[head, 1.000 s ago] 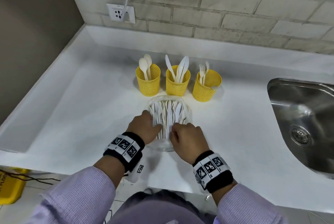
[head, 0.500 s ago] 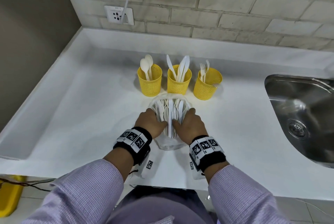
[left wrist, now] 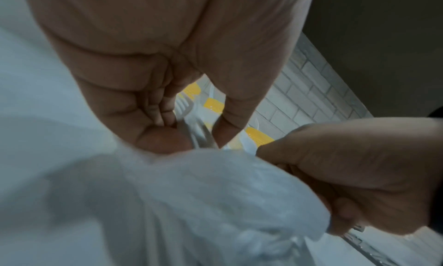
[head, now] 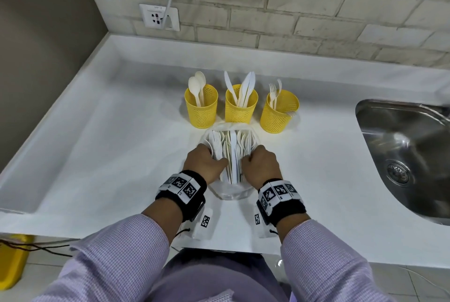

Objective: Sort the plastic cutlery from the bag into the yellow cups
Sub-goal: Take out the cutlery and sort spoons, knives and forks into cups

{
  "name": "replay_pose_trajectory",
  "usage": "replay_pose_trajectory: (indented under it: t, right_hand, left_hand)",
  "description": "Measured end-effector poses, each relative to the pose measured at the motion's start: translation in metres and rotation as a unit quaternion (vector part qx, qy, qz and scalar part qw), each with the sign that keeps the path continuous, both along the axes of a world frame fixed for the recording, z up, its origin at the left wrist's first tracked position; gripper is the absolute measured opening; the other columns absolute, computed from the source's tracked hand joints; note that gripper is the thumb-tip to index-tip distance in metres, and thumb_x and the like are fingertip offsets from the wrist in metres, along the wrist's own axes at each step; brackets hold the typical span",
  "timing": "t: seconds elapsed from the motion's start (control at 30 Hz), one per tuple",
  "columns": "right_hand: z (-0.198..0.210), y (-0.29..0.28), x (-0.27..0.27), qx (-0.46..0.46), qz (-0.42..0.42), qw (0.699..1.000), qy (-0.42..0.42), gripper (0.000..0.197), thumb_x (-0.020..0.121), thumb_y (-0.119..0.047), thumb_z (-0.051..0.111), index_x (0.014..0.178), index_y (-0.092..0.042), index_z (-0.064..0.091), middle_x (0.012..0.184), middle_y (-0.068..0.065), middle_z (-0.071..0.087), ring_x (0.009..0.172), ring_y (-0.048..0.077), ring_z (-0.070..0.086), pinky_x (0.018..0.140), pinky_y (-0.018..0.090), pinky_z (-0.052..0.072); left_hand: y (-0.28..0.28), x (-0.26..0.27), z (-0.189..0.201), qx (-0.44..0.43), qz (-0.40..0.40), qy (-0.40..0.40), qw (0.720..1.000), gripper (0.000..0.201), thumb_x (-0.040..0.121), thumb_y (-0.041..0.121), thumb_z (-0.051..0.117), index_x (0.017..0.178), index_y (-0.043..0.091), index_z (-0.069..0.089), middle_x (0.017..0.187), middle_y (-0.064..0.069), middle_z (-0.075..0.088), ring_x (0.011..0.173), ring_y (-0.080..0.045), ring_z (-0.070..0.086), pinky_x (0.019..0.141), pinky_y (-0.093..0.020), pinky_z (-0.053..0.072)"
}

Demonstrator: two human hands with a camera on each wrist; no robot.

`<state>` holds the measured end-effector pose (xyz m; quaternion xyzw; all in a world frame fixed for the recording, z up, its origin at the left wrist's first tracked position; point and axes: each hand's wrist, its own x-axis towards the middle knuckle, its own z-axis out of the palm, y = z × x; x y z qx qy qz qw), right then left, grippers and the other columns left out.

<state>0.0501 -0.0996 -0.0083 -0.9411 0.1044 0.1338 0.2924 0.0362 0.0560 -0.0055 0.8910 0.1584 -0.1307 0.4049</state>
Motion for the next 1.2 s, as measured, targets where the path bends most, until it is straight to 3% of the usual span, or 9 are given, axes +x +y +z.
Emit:
replay_pose_trajectory:
  t: [0.2, 0.37, 0.47, 0.57, 0.67, 0.73, 0.8, 1.07, 1.2]
  right_hand:
    - [-0.001, -0.002, 0.001, -0.005, 0.010, 0.999, 0.033, 0.039, 0.099, -0.031, 0.057, 0.120, 0.001, 0.051, 0.123, 0.022, 0.062, 0.113, 0.040, 0.062, 0.086, 0.038, 0.050]
    - [-0.003, -0.009, 0.002, 0.055, 0.006, 0.998, 0.001, 0.022, 0.088, -0.029, 0.061, 0.080, -0.011, 0.050, 0.078, 0.005, 0.058, 0.076, 0.028, 0.058, 0.054, 0.028, 0.033]
    - [-0.002, -0.007, 0.002, 0.061, 0.004, 0.998, 0.001, 0.024, 0.086, -0.034, 0.062, 0.084, -0.012, 0.054, 0.086, 0.008, 0.061, 0.084, 0.031, 0.062, 0.058, 0.027, 0.035]
    - [0.000, -0.006, 0.005, 0.041, 0.010, 0.998, 0.041, 0.048, 0.091, -0.044, 0.067, 0.117, -0.004, 0.057, 0.117, 0.015, 0.063, 0.111, 0.034, 0.063, 0.077, 0.029, 0.042]
    - [0.001, -0.006, 0.010, 0.061, 0.011, 0.998, 0.032, 0.039, 0.089, -0.039, 0.071, 0.108, -0.006, 0.065, 0.110, 0.013, 0.068, 0.107, 0.032, 0.065, 0.075, 0.027, 0.043]
    - [0.000, -0.010, 0.012, 0.112, -0.008, 0.993, 0.025, 0.019, 0.084, -0.027, 0.074, 0.076, -0.013, 0.063, 0.078, 0.005, 0.067, 0.082, 0.026, 0.067, 0.059, 0.025, 0.042]
    - [0.002, -0.012, 0.008, 0.151, -0.022, 0.988, 0.022, 0.028, 0.081, -0.018, 0.074, 0.060, -0.017, 0.055, 0.060, -0.002, 0.058, 0.062, 0.017, 0.060, 0.051, 0.023, 0.039]
    - [0.006, -0.013, 0.003, 0.149, 0.034, 0.988, -0.005, 0.025, 0.086, -0.019, 0.070, 0.068, -0.006, 0.060, 0.060, 0.000, 0.057, 0.061, 0.018, 0.055, 0.054, 0.027, 0.039]
    - [0.009, -0.019, 0.007, 0.148, 0.017, 0.988, -0.028, 0.032, 0.088, -0.022, 0.071, 0.063, -0.018, 0.051, 0.058, -0.003, 0.053, 0.058, 0.013, 0.052, 0.054, 0.026, 0.037]
  left_hand:
    - [0.002, 0.003, -0.003, -0.009, -0.010, 0.018, 1.000, 0.033, 0.081, 0.035, 0.076, 0.065, 0.016, 0.054, 0.066, 0.001, 0.058, 0.071, -0.021, 0.058, 0.055, -0.027, 0.038]
    - [0.004, -0.001, -0.001, -0.063, 0.003, 0.011, 0.998, 0.011, 0.080, 0.028, 0.070, 0.074, 0.020, 0.064, 0.073, 0.003, 0.066, 0.073, -0.019, 0.063, 0.058, -0.025, 0.041]
    - [0.002, -0.001, 0.000, -0.054, 0.004, 0.005, 0.998, 0.014, 0.083, 0.025, 0.066, 0.073, 0.016, 0.063, 0.069, 0.001, 0.063, 0.072, -0.022, 0.061, 0.058, -0.027, 0.040]
    - [-0.001, 0.000, -0.003, -0.048, 0.000, -0.002, 0.999, 0.014, 0.082, 0.031, 0.072, 0.091, 0.021, 0.068, 0.089, 0.002, 0.071, 0.089, -0.021, 0.065, 0.073, -0.028, 0.048]
    - [-0.005, -0.002, -0.004, -0.048, 0.012, -0.029, 0.998, 0.041, 0.078, 0.033, 0.080, 0.118, 0.025, 0.070, 0.113, 0.002, 0.073, 0.106, -0.018, 0.066, 0.090, -0.028, 0.050]
    - [-0.007, -0.002, -0.002, -0.045, 0.014, -0.033, 0.998, 0.035, 0.079, 0.029, 0.079, 0.113, 0.024, 0.071, 0.111, 0.000, 0.073, 0.105, -0.019, 0.066, 0.085, -0.025, 0.048]
    - [-0.007, 0.000, -0.001, -0.040, 0.013, -0.028, 0.999, 0.025, 0.081, 0.028, 0.076, 0.105, 0.023, 0.071, 0.103, 0.000, 0.073, 0.098, -0.019, 0.066, 0.079, -0.024, 0.045]
    - [-0.008, 0.001, 0.002, -0.081, 0.050, -0.012, 0.995, 0.012, 0.085, 0.019, 0.064, 0.095, 0.024, 0.066, 0.091, 0.003, 0.069, 0.091, -0.022, 0.065, 0.078, -0.027, 0.046]
    - [-0.008, 0.002, 0.003, -0.113, 0.071, -0.017, 0.991, 0.007, 0.084, 0.017, 0.062, 0.080, 0.022, 0.066, 0.076, 0.004, 0.068, 0.079, -0.021, 0.065, 0.065, -0.026, 0.045]
